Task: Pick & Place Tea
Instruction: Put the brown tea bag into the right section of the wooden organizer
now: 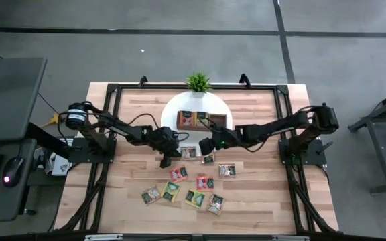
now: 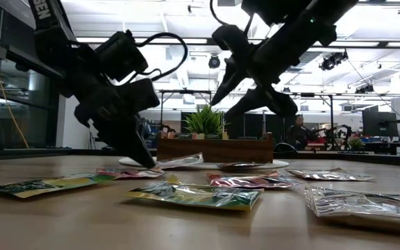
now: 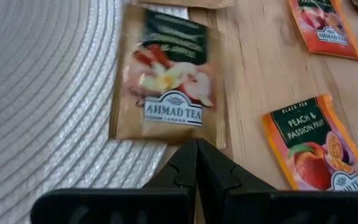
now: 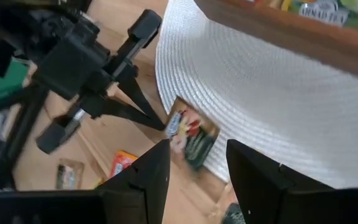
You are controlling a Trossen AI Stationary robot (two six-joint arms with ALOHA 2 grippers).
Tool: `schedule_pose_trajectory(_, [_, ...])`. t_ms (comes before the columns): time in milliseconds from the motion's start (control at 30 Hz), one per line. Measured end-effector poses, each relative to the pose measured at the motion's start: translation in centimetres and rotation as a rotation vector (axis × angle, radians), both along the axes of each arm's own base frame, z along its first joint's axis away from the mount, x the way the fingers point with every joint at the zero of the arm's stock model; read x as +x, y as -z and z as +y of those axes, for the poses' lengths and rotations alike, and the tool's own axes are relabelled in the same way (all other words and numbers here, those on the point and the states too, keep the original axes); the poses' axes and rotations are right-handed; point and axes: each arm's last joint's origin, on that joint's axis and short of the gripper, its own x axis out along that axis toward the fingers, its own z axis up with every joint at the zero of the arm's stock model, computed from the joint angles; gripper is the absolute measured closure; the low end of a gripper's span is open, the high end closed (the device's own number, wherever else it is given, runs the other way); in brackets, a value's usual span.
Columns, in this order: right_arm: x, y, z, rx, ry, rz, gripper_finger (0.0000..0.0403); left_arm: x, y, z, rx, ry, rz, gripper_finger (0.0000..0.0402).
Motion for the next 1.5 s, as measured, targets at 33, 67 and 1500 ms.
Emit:
schedule_pose_trajectory(33, [0.0, 0.1, 0.2, 0.022, 0.018, -0.001, 0.0249, 0.0, 0.0, 0.0, 0.007, 0.002, -0.003, 0.0401])
schedule_pose_trajectory(67, [0.0, 0.2, 0.3, 0.041, 0.036, 0.001, 0.0249, 0.0, 0.1, 0.0, 0.009, 0.000, -0.004, 0.0401])
schedule_pose_trajectory(1500, [3.4, 6.2, -2.2, 0.179, 0.021, 0.074, 0.0249, -1.0, -1.0, 0.1, 0.059, 0.008, 0.036, 0.0401])
